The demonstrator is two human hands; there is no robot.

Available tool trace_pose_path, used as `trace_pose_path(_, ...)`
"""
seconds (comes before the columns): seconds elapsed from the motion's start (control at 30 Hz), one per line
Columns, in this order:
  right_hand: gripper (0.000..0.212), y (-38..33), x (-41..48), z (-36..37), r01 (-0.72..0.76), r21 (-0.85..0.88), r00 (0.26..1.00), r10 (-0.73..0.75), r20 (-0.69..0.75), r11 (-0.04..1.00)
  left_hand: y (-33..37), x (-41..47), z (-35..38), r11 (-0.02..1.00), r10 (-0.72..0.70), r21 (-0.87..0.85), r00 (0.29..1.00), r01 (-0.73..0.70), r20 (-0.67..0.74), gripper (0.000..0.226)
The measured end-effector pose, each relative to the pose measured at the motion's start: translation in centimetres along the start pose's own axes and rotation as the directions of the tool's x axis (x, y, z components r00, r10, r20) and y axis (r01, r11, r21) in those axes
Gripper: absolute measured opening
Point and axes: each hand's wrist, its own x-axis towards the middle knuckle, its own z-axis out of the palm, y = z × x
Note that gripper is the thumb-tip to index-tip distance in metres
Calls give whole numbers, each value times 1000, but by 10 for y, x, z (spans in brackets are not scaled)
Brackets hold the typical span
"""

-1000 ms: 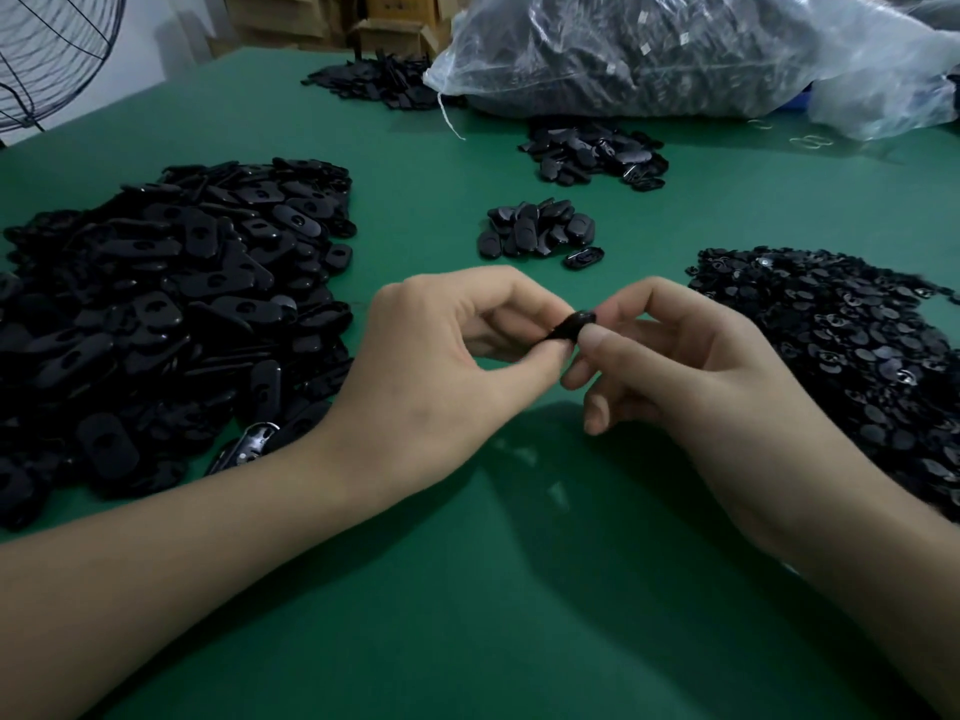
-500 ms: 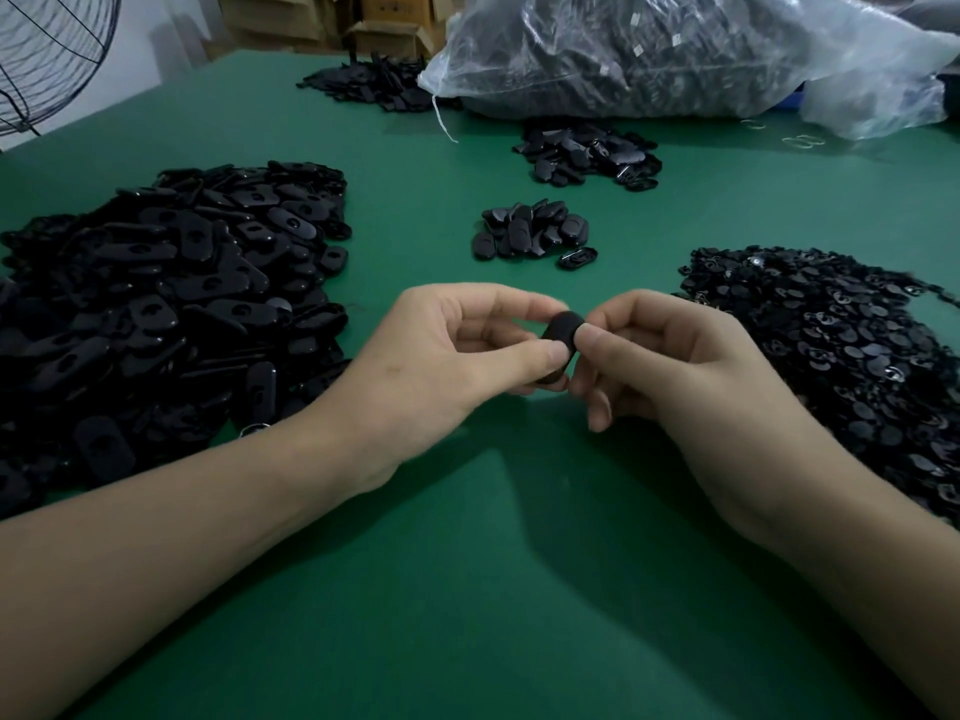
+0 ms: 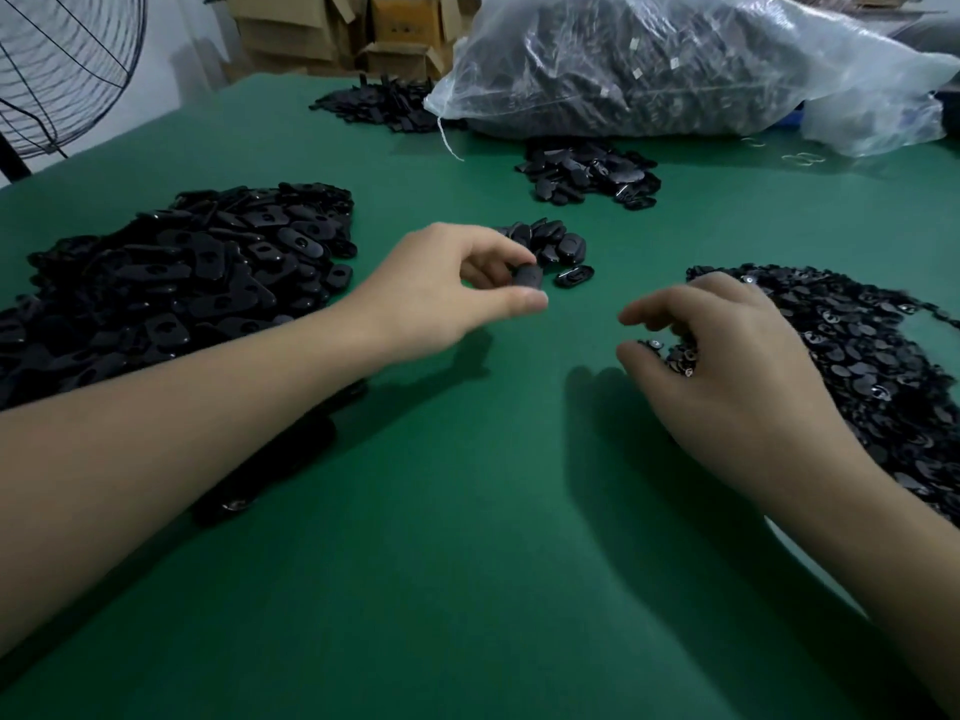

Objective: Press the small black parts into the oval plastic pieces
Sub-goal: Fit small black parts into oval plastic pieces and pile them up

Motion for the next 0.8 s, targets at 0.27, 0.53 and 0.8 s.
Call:
trace_pose_path(0.27, 28, 7, 2, -1, -28, -315, 997, 50, 64, 949, -31, 78, 32, 940, -148, 273, 966, 204, -211, 46)
trace_pose_path(0.53, 6, 9, 2, 0, -3, -277, 1000, 8, 18, 961, -30, 87, 5, 903, -144, 366, 962, 223, -230, 42)
trace_pose_path(0.8, 5, 7, 2, 1, 27, -239, 1000, -26, 8, 971, -64, 59, -59, 390, -224, 850, 932, 355, -286, 28)
